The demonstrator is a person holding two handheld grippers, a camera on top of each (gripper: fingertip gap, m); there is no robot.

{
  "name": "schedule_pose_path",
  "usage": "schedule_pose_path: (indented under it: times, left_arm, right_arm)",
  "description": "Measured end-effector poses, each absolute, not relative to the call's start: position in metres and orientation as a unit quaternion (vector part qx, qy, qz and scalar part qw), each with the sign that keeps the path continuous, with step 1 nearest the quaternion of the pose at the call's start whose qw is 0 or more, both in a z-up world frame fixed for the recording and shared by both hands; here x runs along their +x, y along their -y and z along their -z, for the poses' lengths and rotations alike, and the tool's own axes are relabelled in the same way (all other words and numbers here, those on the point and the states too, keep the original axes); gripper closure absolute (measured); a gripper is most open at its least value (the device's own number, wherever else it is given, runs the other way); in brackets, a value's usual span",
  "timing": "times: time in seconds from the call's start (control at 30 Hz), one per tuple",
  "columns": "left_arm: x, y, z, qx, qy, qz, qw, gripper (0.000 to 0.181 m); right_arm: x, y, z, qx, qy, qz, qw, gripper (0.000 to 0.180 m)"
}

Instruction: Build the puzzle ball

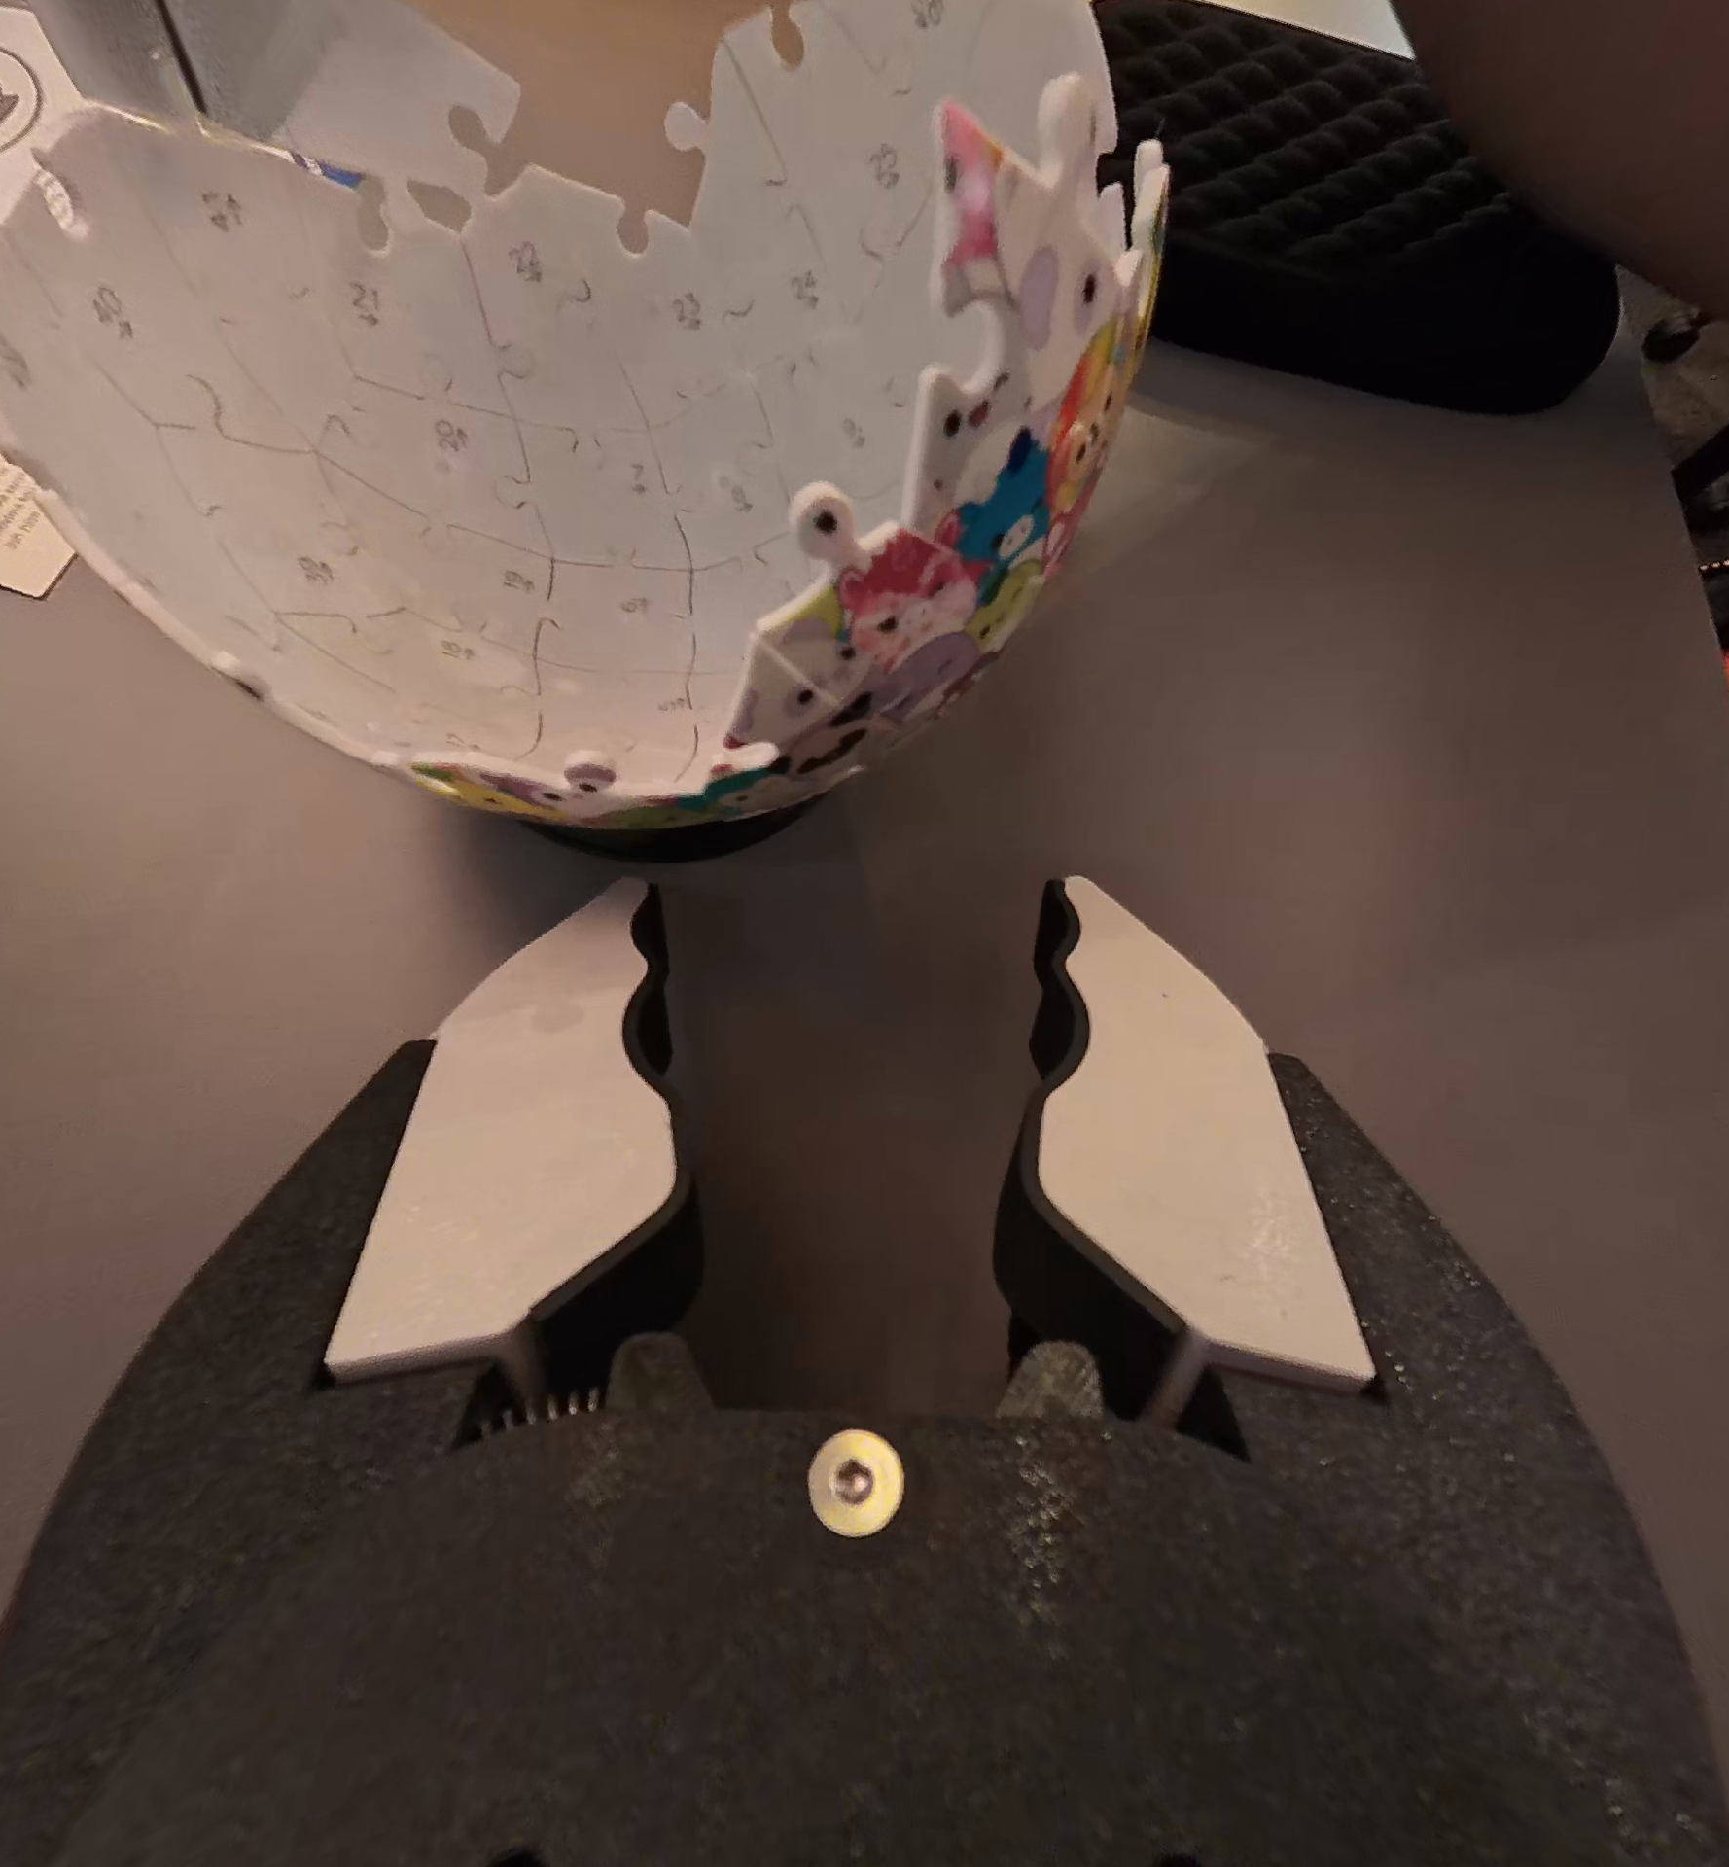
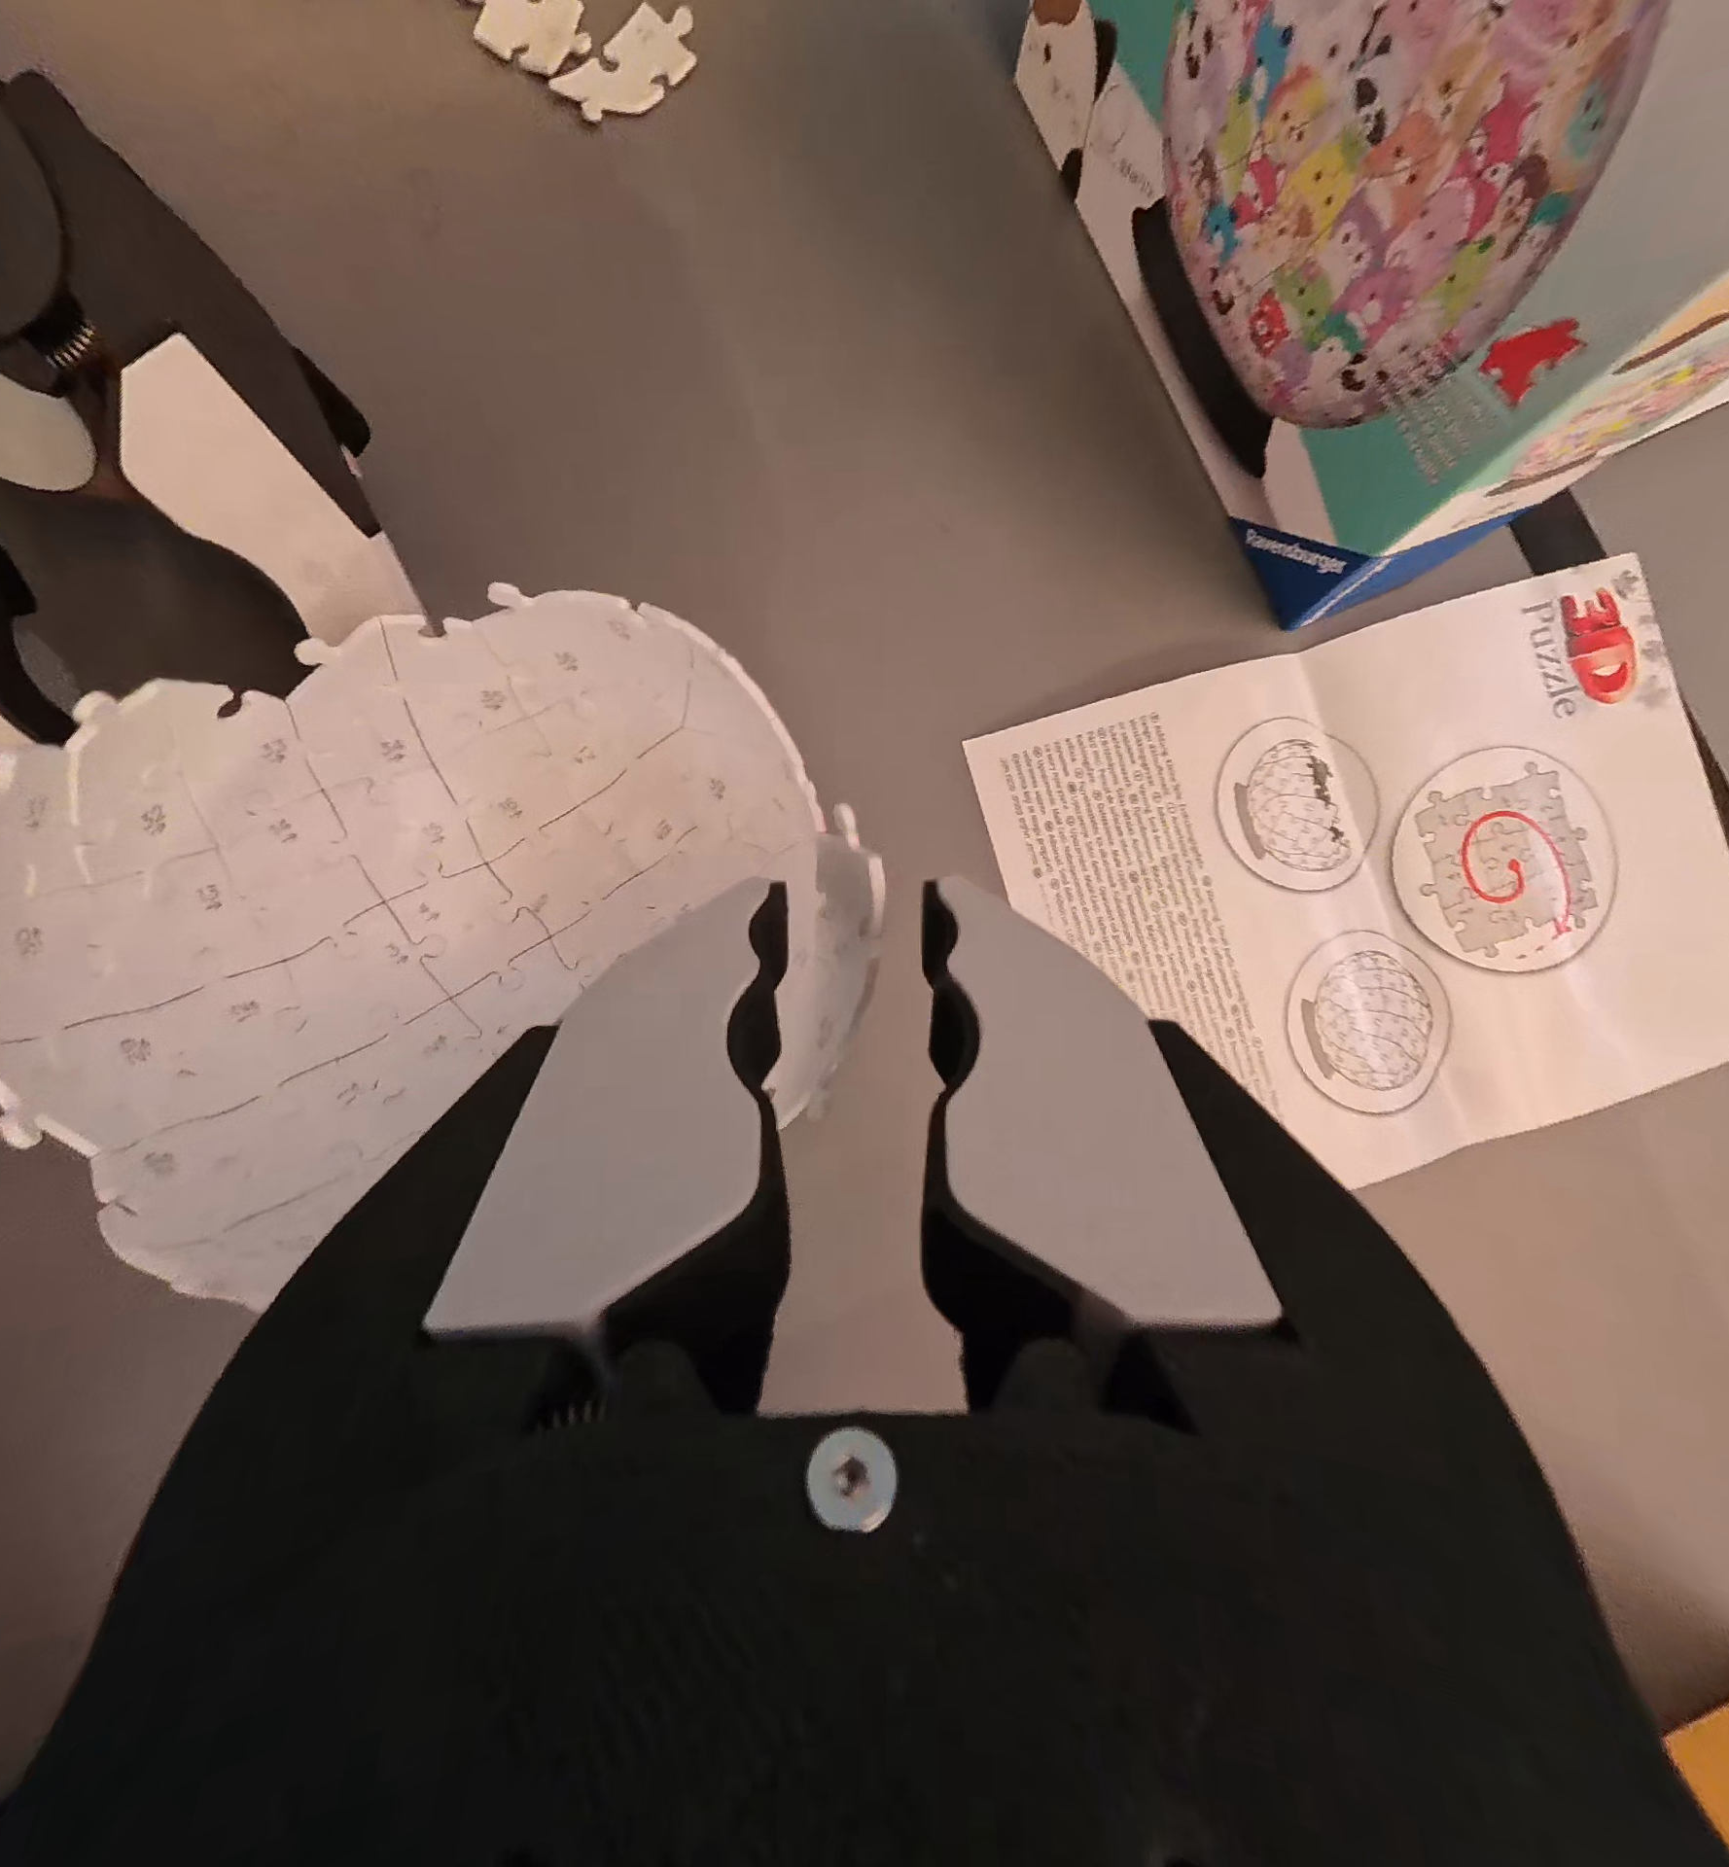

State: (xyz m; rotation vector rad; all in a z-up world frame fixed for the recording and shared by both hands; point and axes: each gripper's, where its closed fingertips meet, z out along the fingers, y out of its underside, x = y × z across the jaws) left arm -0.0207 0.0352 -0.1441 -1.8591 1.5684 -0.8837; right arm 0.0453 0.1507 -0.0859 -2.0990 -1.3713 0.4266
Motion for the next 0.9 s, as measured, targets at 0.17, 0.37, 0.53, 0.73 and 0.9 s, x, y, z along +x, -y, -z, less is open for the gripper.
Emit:
schedule_pose_path:
  times: [0.17,0.37,0.53,0.73,0.9]
  left_arm:
    - [-0.021,-0.033,0.144,-0.689,-0.586,0.329,0.272,0.111]
    - [-0.021,-0.031,0.145,-0.687,-0.591,0.327,0.269,0.111]
    - [-0.021,-0.031,0.146,-0.687,-0.591,0.327,0.268,0.112]
    - [-0.021,-0.031,0.147,-0.689,-0.591,0.325,0.266,0.112]
    - [-0.022,-0.031,0.146,-0.689,-0.588,0.326,0.268,0.112]
  right_arm:
    - [0.045,-0.154,0.091,-0.796,0.516,-0.143,0.282,0.158]
    - [0.042,-0.148,0.095,-0.797,0.521,-0.156,0.263,0.175]
    - [0.042,-0.148,0.095,-0.798,0.520,-0.158,0.260,0.175]
    - [0.042,-0.150,0.096,-0.802,0.511,-0.156,0.268,0.163]
    - [0.048,-0.146,0.084,-0.803,0.491,-0.165,0.294,0.151]
